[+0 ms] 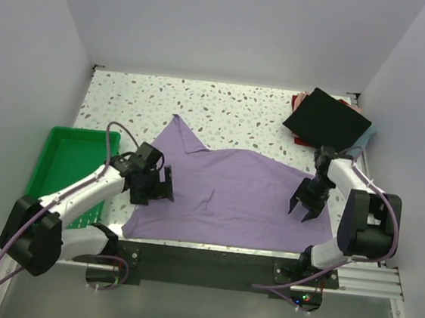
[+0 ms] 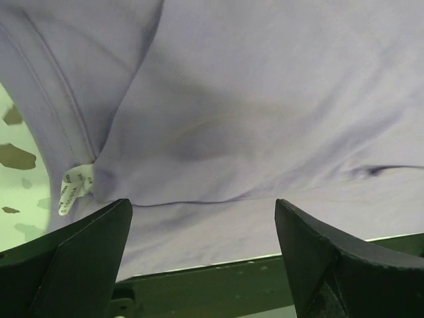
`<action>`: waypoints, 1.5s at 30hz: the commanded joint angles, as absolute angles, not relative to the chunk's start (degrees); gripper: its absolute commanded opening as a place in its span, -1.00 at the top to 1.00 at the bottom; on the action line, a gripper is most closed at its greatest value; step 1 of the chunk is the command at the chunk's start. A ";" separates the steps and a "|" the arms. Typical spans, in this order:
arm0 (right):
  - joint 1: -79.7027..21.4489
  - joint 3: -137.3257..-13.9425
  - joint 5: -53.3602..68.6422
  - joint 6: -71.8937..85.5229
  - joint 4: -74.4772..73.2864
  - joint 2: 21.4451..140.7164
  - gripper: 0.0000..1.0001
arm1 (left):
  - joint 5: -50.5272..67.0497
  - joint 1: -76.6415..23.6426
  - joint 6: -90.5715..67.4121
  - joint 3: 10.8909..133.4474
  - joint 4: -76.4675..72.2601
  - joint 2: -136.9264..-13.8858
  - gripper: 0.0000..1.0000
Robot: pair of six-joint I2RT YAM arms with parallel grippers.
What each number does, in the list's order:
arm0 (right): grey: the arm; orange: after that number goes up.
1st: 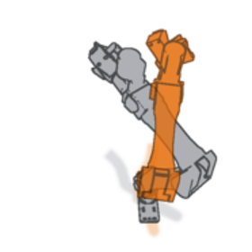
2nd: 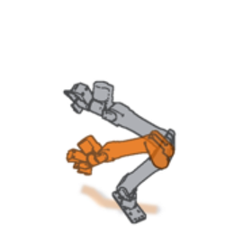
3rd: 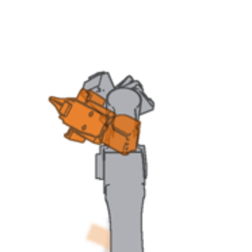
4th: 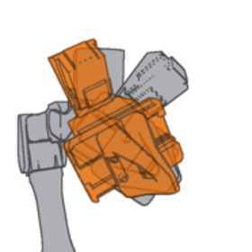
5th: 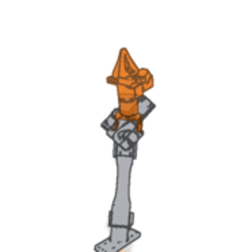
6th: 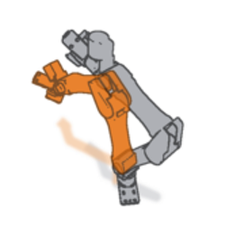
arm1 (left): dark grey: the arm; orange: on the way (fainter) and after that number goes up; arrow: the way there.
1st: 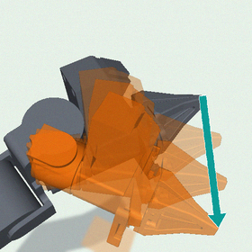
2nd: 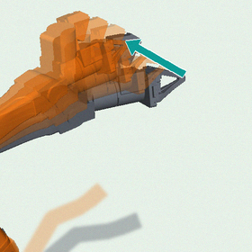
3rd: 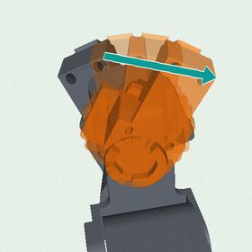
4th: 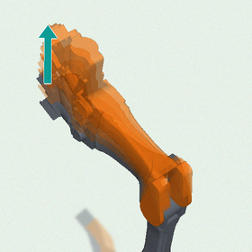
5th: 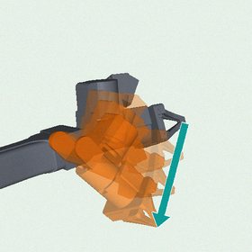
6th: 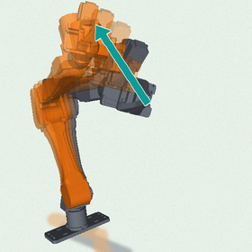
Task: Fold and stack the t-shirts
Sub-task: Fold the tshirt
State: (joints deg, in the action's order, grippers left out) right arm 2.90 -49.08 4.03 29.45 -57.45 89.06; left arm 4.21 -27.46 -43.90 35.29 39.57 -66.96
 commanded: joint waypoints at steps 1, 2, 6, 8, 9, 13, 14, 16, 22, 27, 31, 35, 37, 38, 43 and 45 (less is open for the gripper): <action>2.64 -55.97 4.30 28.57 -61.78 83.77 -0.05 | 1.07 -27.60 -42.54 47.24 42.62 -68.02 -0.88; 2.64 -59.03 4.48 28.48 -62.66 83.41 -0.06 | 0.62 -27.51 -41.32 49.63 43.32 -68.72 -0.89; 2.81 -65.03 1.85 28.65 -61.53 83.58 -0.08 | 1.31 -24.88 -35.97 60.89 42.19 -74.60 -0.97; 3.07 -66.96 0.18 28.74 -59.17 85.95 -0.08 | 2.81 -22.52 -33.76 65.73 39.92 -78.82 -0.97; 3.51 -67.58 0.18 29.09 -58.45 86.74 -0.06 | 3.25 -21.63 -31.75 67.05 39.03 -80.23 -0.97; 3.87 -69.26 -2.10 29.71 -52.48 89.99 0.02 | 7.11 -18.72 -28.13 75.29 36.92 -89.18 -0.96; 4.04 -69.52 -3.07 29.79 -50.12 91.13 0.03 | 7.38 -18.29 -27.60 76.54 36.31 -90.51 -0.96; 5.01 -69.52 -3.77 29.88 -48.17 92.10 0.07 | 8.34 -17.93 -26.46 79.17 35.95 -93.58 -0.95; 8.26 -67.59 -4.48 30.23 -41.84 93.87 0.14 | 10.37 -16.09 -26.19 82.09 33.06 -97.73 -0.93; 10.19 -67.76 -4.75 29.88 -38.76 97.98 0.16 | 10.46 -13.71 -26.81 83.67 32.43 -100.27 -0.93; 10.81 -67.85 -5.10 28.92 -37.10 100.72 0.17 | 11.07 -12.31 -27.68 84.02 31.82 -102.30 -0.93; 11.25 -67.68 -4.48 28.30 -36.21 102.56 0.18 | 11.95 -11.43 -28.39 84.46 30.94 -104.15 -0.93; 11.43 -67.24 -4.40 27.95 -35.34 102.92 0.19 | 11.43 -10.99 -28.48 84.90 30.68 -104.94 -0.93; 11.51 -67.06 -4.39 27.86 -34.98 103.53 0.19 | 11.34 -10.81 -28.65 84.99 30.67 -105.12 -0.93; 11.87 -65.66 -3.17 28.47 -32.26 105.20 0.31 | 10.11 -10.02 -27.78 85.96 30.15 -106.96 -0.93; 11.95 -65.48 -2.64 28.65 -31.64 106.17 0.41 | 9.32 -9.84 -27.25 86.74 29.97 -108.53 -0.93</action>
